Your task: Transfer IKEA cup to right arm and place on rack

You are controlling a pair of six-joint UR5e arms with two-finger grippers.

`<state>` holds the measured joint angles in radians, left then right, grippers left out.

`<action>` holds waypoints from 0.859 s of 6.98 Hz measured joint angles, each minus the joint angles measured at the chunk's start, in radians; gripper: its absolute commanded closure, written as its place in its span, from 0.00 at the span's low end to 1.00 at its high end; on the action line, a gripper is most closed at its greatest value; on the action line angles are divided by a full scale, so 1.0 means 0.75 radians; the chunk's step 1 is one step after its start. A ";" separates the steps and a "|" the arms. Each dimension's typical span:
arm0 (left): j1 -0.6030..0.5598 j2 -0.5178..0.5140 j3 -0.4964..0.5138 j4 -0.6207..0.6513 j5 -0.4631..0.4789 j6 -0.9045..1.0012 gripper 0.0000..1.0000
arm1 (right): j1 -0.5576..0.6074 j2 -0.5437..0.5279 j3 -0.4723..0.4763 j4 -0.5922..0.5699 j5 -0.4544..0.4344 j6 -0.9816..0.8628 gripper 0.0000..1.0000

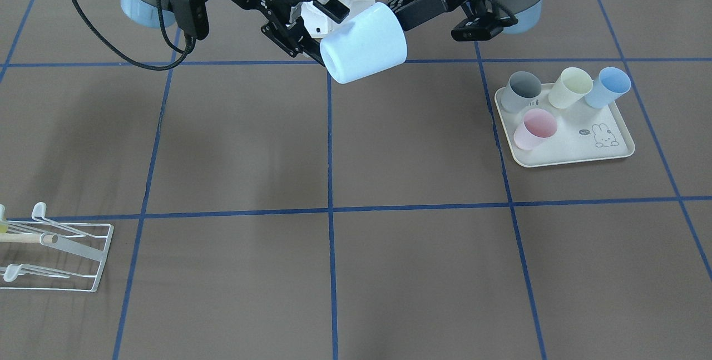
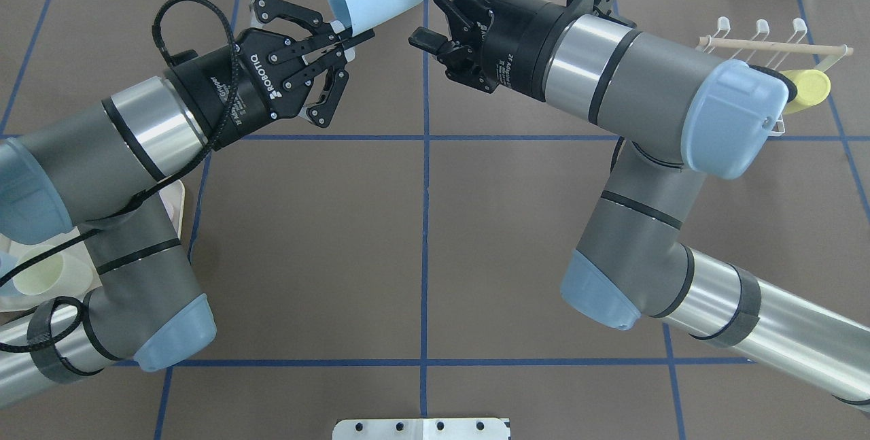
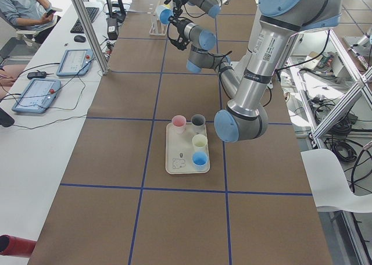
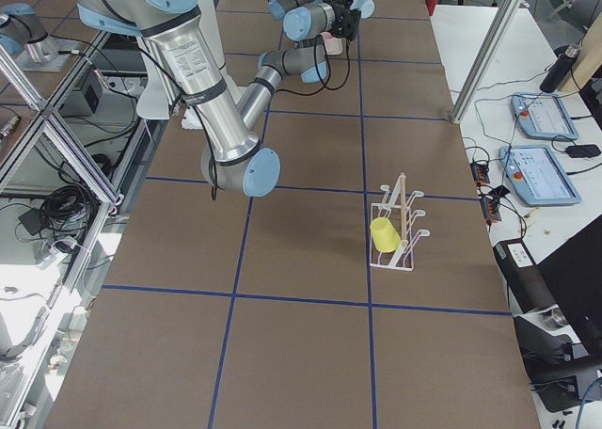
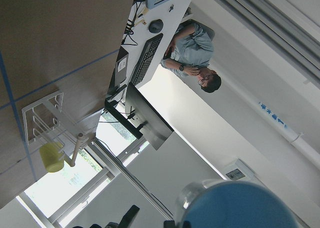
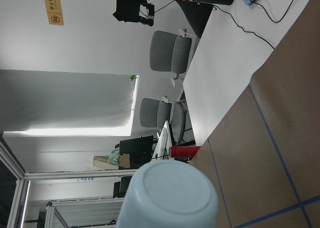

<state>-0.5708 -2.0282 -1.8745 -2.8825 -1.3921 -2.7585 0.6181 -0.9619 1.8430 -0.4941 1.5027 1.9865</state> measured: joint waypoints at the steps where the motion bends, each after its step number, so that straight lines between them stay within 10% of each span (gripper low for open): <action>1: 0.024 -0.004 -0.001 0.000 0.022 0.003 1.00 | -0.001 0.002 -0.001 0.000 -0.001 0.000 0.01; 5: 0.070 -0.024 -0.008 0.000 0.053 0.007 1.00 | -0.004 0.006 -0.005 -0.002 -0.019 0.000 0.02; 6: 0.071 -0.025 -0.009 0.000 0.054 0.007 1.00 | -0.005 0.006 -0.007 -0.002 -0.019 0.000 0.29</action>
<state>-0.5176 -2.0472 -1.8815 -2.8827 -1.3516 -2.7535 0.6143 -0.9573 1.8380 -0.4955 1.4882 1.9868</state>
